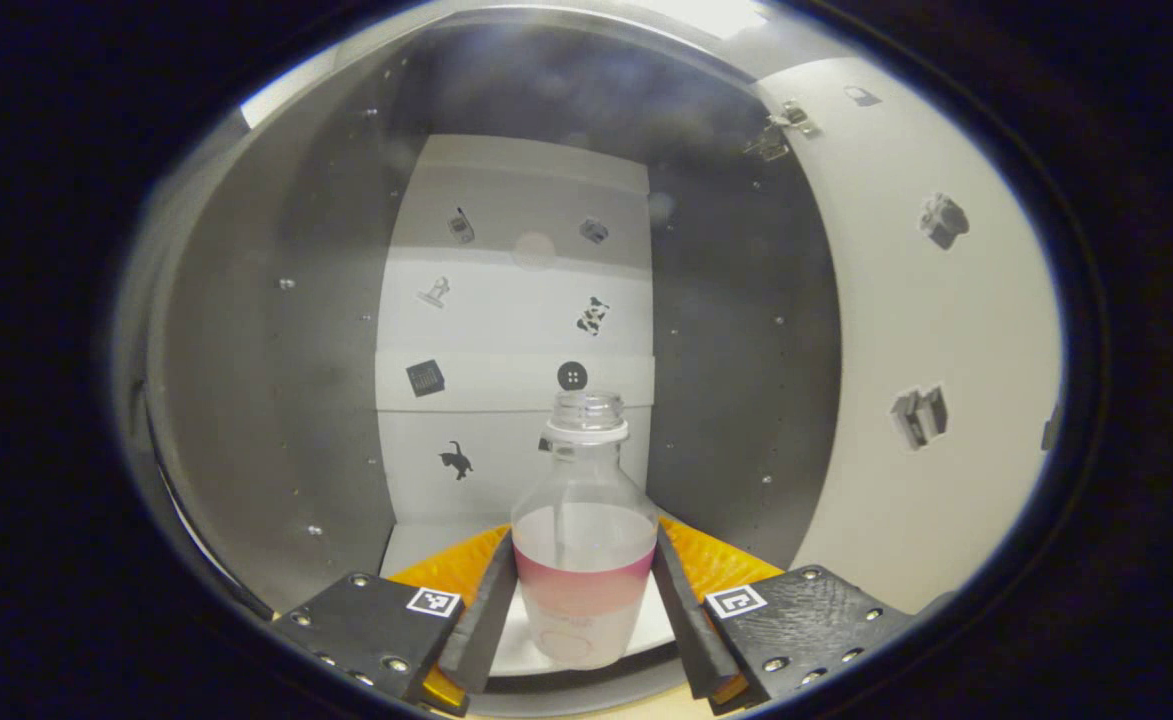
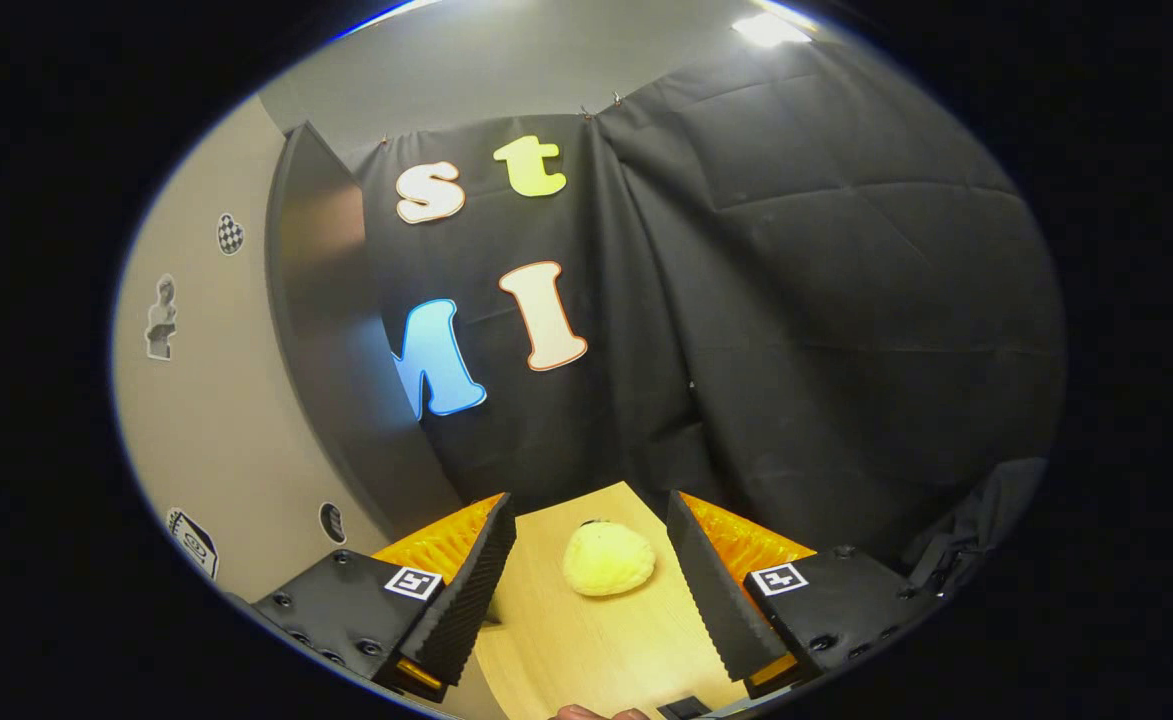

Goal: Open the cabinet door with the right hand, grasp the bottle in the cabinet with the left hand and place it on the coaster, then close the cabinet door with the right hand.

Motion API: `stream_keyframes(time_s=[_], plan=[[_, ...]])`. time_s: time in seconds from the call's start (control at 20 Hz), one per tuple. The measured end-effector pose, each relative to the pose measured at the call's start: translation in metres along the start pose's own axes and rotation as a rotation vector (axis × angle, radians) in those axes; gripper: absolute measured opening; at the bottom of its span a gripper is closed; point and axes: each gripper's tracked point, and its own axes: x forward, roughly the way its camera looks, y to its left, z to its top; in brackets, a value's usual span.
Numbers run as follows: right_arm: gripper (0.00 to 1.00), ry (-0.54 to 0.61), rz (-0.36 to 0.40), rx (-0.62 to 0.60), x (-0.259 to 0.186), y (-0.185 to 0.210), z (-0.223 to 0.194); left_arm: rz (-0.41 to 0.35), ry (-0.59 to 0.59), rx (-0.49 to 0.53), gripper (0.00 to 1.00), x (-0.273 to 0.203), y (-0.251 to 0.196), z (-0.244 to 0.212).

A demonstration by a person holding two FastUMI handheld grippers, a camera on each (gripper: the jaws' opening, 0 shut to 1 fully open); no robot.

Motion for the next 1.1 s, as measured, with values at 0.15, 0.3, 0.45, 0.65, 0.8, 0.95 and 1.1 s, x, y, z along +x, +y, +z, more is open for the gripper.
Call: stream_keyframes(time_s=[0.15, 0.3, 0.45, 0.65, 0.8, 0.95, 1.1], plan=[[0.96, -0.003, 0.024, -0.006, -0.016, 0.004, 0.003, 0.016, 0.005, -0.004, 0.72, -0.040, -0.002, -0.002], [0.89, -0.008, 0.055, -0.012, -0.031, 0.009, 0.002, 0.051, 0.007, 0.009, 0.72, -0.087, 0.000, -0.007], [0.96, 0.019, 0.102, 0.000, -0.051, 0.016, -0.006, 0.096, 0.029, 0.010, 0.72, -0.139, 0.002, -0.019], [0.96, 0.047, 0.144, -0.019, -0.085, 0.020, -0.019, 0.162, 0.039, -0.002, 0.72, -0.208, 0.006, -0.039], [0.96, 0.060, 0.165, -0.036, -0.112, 0.025, -0.025, 0.196, 0.063, -0.004, 0.72, -0.249, 0.009, -0.063], [0.96, 0.058, 0.163, -0.074, -0.131, 0.027, -0.020, 0.226, 0.081, -0.003, 0.74, -0.274, 0.018, -0.084], [0.96, 0.045, 0.184, -0.104, -0.138, 0.038, -0.010, 0.276, 0.028, -0.008, 0.76, -0.290, 0.038, -0.097]])
